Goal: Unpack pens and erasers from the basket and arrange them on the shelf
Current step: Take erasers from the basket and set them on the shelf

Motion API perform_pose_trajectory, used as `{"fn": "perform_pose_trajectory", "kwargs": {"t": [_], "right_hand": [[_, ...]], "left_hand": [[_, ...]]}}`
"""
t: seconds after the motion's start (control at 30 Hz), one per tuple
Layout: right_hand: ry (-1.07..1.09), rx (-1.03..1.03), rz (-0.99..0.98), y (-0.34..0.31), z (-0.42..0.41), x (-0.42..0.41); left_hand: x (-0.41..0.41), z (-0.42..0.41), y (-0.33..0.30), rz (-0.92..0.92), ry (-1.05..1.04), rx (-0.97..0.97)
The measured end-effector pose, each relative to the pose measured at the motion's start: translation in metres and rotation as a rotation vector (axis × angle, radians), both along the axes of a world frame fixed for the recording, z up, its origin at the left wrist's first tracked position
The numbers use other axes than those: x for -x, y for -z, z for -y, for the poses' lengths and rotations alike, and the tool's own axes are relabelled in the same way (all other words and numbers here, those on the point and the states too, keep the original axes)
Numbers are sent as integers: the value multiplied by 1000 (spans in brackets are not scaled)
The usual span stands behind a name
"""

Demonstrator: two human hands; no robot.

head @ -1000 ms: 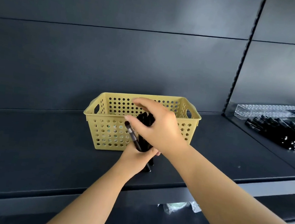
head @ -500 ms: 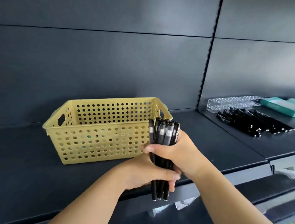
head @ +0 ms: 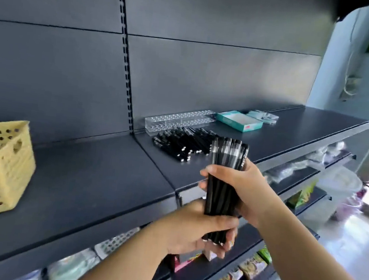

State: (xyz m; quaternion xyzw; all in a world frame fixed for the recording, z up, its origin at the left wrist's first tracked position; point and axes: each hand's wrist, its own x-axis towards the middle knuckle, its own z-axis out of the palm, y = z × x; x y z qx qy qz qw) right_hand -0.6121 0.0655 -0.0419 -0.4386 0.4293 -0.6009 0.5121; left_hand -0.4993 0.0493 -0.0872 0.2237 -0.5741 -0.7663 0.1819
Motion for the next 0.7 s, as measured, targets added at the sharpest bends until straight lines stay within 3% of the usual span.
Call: {"fn": "perform_pose_trajectory", "kwargs": {"t": [0.17, 0.27, 0.37, 0.43, 0.53, 0.63, 0.7], "right_hand": [[-227, -121, -66, 13, 16, 59], [-282, -167, -138, 15, 40, 81], [-194, -225, -51, 15, 74, 104], [-164, -258, -10, 15, 102, 121], [-220, -304, -113, 14, 149, 140], [-266, -330, -251, 6, 197, 147], [-271, -343, -362, 1, 227, 146]], "left_hand": [[56, 13, -4, -7, -55, -14], [70, 31, -6, 102, -27, 65], [69, 56, -10, 288, -97, 264], [63, 79, -15, 357, -246, 381], [51, 120, -26, 452, -524, 599], [43, 169, -33, 673, -751, 846], [42, 198, -30, 846, -806, 858]]}}
